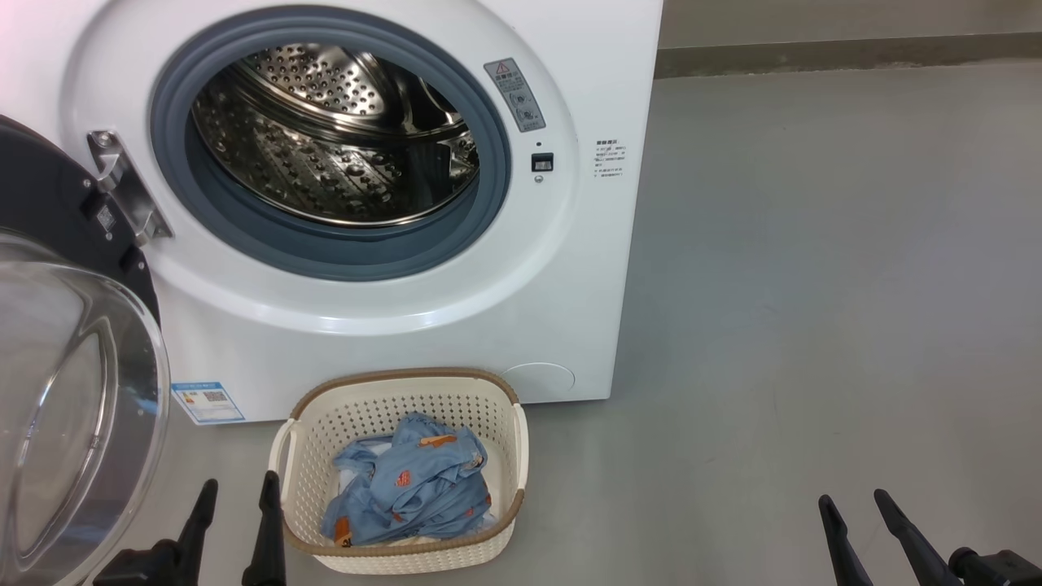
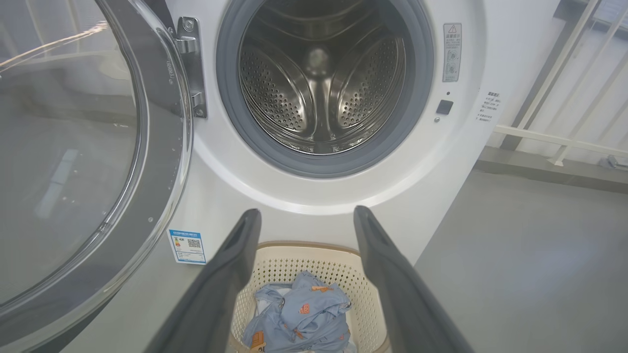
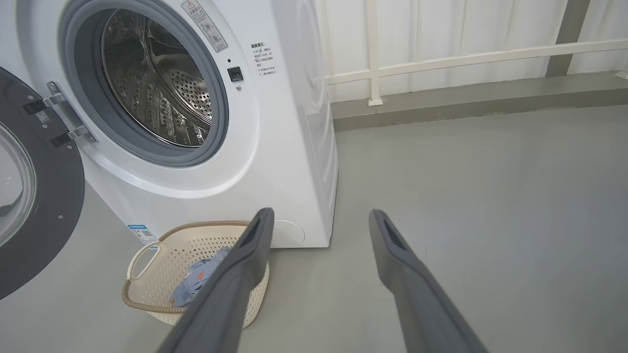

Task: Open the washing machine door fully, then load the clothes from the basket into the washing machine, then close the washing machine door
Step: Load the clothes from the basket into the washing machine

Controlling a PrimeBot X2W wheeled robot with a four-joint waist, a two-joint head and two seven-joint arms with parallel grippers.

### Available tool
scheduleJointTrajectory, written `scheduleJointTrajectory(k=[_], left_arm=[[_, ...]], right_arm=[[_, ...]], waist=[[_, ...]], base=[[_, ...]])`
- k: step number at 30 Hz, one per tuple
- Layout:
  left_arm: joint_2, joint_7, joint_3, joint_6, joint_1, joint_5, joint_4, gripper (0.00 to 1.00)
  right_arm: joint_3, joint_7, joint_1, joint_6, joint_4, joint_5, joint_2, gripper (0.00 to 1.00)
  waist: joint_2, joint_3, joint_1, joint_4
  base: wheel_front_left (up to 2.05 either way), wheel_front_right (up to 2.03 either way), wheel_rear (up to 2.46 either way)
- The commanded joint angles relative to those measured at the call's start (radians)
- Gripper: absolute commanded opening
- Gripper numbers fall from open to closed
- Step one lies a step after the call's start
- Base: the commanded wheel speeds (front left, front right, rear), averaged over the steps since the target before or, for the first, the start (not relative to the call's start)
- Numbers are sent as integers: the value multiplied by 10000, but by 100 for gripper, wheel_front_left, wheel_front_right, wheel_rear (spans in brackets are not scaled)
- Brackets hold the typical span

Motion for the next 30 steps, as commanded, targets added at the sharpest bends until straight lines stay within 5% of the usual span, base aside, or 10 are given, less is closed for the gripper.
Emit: scheduleJointTrajectory(k=[1, 30], left_arm=[[84, -135, 346, -21, -186, 96, -174, 100], [221, -135, 193, -24, -283, 84, 18, 100]], right_arm=[[148, -120, -428, 16, -232, -85, -180, 100], [183, -120, -420, 16, -231, -81, -173, 100]], waist=[[0, -1, 0, 2], [0, 32, 0, 109]], base=[[0, 0, 0], [0, 0, 0]])
